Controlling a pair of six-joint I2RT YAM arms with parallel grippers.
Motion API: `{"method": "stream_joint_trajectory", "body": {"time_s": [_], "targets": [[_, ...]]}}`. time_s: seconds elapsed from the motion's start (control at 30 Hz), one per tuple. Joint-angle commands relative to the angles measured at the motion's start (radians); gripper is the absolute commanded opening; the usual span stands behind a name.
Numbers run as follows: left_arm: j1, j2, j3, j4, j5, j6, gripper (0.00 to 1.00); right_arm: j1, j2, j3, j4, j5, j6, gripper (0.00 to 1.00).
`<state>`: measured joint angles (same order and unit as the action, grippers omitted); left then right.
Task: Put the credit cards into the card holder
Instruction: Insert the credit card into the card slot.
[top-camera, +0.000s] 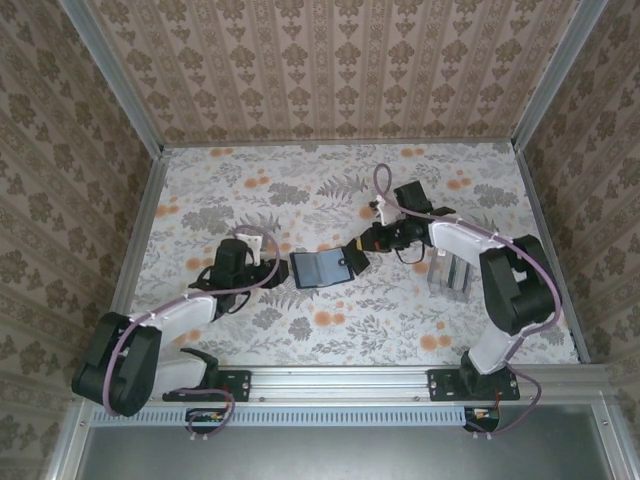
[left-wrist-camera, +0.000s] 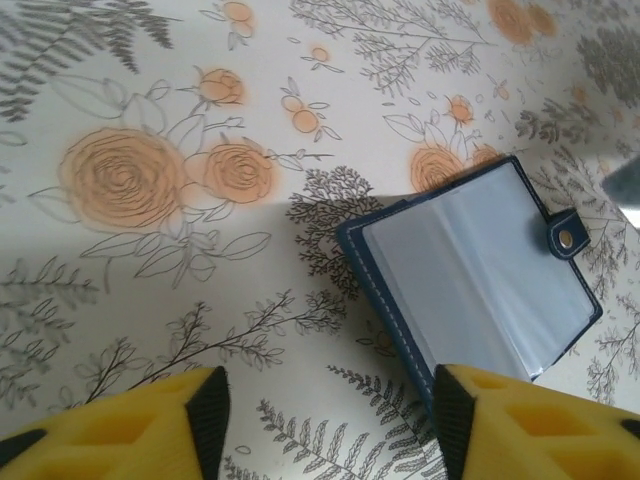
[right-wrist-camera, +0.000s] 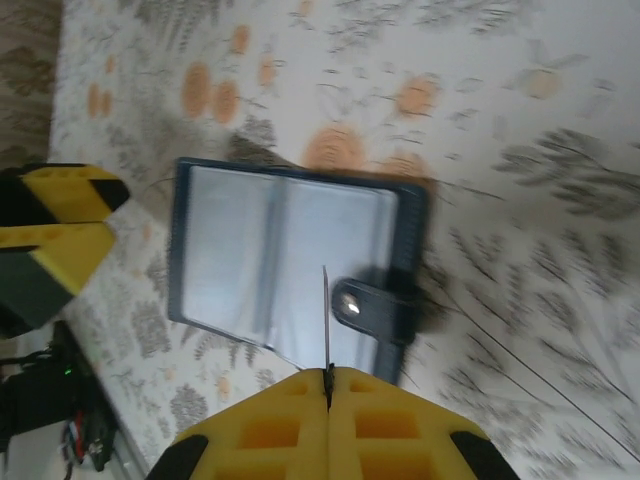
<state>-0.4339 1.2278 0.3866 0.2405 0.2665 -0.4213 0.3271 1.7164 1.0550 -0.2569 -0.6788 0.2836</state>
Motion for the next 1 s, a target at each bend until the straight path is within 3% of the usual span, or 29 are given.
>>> {"method": "stream_joint_trajectory", "body": {"time_s": [0.0,0.4,0.53,0.63,0.97], "targets": [[-0.015,0.030,0.044,0.023,0.006,0.021,0.50,0.029,0.057,0.050,0.087,-0.118,0.006,0.00],[-0.057,0.160,0.113,0.007,0.048,0.029,0.34,0.069,0.234,0.086,0.136,-0.174,0.023,0.00],[-0.061,0.193,0.133,-0.029,0.015,0.030,0.31,0.069,0.261,0.089,0.160,-0.215,0.039,0.00],[-0.060,0.228,0.167,-0.079,-0.015,0.030,0.22,0.069,0.272,0.095,0.159,-0.217,0.040,0.00],[-0.060,0.353,0.244,-0.161,-0.009,0.016,0.09,0.072,0.298,0.095,0.191,-0.237,0.069,0.00]]}}
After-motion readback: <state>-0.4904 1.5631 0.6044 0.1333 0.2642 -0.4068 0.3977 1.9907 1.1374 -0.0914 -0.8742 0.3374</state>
